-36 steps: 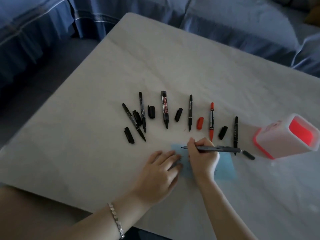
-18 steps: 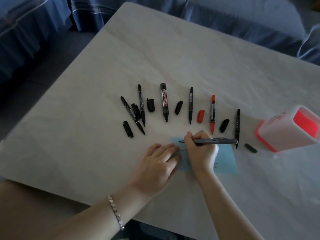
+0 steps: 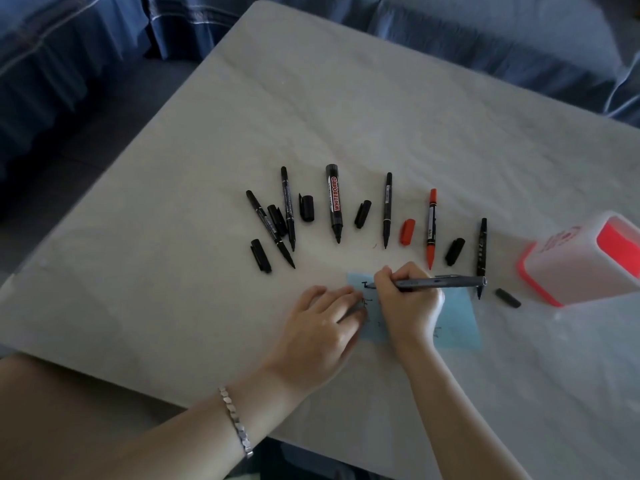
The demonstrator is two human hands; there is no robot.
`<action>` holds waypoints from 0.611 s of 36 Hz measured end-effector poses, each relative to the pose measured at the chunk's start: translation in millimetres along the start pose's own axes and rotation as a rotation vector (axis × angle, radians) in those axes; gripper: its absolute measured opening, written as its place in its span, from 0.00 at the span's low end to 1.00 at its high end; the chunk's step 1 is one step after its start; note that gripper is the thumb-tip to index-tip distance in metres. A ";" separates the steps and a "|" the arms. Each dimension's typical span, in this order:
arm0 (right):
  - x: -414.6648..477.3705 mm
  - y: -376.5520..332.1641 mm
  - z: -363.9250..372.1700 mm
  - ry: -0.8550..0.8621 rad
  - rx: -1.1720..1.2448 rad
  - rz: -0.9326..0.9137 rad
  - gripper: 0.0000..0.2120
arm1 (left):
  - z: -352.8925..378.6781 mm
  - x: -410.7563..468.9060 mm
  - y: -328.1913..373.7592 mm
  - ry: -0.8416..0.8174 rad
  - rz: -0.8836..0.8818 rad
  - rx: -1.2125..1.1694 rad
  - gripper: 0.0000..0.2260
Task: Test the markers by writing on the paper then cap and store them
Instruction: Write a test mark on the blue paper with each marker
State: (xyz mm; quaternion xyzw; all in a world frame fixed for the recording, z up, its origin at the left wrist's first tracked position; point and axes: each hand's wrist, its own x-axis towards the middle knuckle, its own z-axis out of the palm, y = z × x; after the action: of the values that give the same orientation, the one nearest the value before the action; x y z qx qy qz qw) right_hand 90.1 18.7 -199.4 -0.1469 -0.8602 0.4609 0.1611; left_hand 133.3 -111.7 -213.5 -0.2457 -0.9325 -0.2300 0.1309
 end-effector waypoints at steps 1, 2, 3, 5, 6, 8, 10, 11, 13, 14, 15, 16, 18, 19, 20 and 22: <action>0.1 -0.4 -0.1 0.001 0.001 0.001 0.15 | -0.1 0.3 0.0 0.002 0.000 0.000 0.11; 0.2 -0.6 -0.1 0.002 -0.002 -0.001 0.15 | -0.2 0.5 0.1 0.004 0.000 0.000 0.11; 0.1 -0.7 -0.1 0.004 -0.008 -0.004 0.16 | -0.2 0.4 0.0 0.005 0.001 -0.001 0.11; -0.4 -0.9 -0.2 0.008 -0.013 -0.006 0.16 | -0.2 0.4 -0.1 0.006 0.002 -0.001 0.11; -0.5 -1.1 0.1 0.011 -0.015 -0.003 0.16 | -0.1 0.3 -0.2 0.004 0.001 0.001 0.11; -0.4 -1.2 0.1 0.014 -0.017 0.002 0.15 | 0.2 0.1 -0.4 0.002 -0.002 0.002 0.11; 0.0 -0.2 -0.1 0.007 0.001 0.001 0.15 | 0.8 -0.1 -0.6 0.000 -0.002 0.005 0.10; 0.2 0.1 -0.2 -0.004 0.014 0.003 0.15 | 1.0 -0.2 -0.4 -0.002 -0.002 0.007 0.10; 0.6 0.4 0.1 -0.027 0.021 0.001 0.15 | 1.2 0.0 -0.2 -0.002 -0.003 0.003 0.10; 0.6 0.3 0.2 -0.034 0.017 0.000 0.15 | 1.3 0.2 -0.2 0.000 -0.003 0.000 0.11; 0.6 0.0 0.4 -0.038 0.012 0.000 0.16 | 1.3 0.4 -0.2 0.001 -0.003 -0.002 0.10; 0.7 0.0 0.6 -0.039 0.007 0.003 0.16 | 1.3 0.5 -0.3 0.000 -0.004 -0.004 0.10; 0.4 -0.1 0.6 -0.035 -0.003 0.009 0.17 | 1.1 0.5 -0.5 -0.007 -0.005 -0.004 0.10; 0.1 -0.4 0.5 -0.036 -0.008 0.007 0.18 | 0.9 0.3 -0.6 -0.014 -0.006 0.000 0.11; 0.0 -0.5 0.5 -0.040 -0.008 0.003 0.17 | 0.6 0.3 -0.6 -0.022 -0.007 0.003 0.11; 0.1 -0.8 0.3 -0.048 -0.004 -0.001 0.17 | -0.1 0.4 -0.3 -0.034 -0.009 0.007 0.11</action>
State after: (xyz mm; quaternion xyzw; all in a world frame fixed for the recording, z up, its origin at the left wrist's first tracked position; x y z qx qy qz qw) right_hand 89.8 18.0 -198.9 -0.1357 -0.8648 0.4626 0.1402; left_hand 132.7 -111.8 -213.4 -0.2451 -0.9364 -0.2233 0.1149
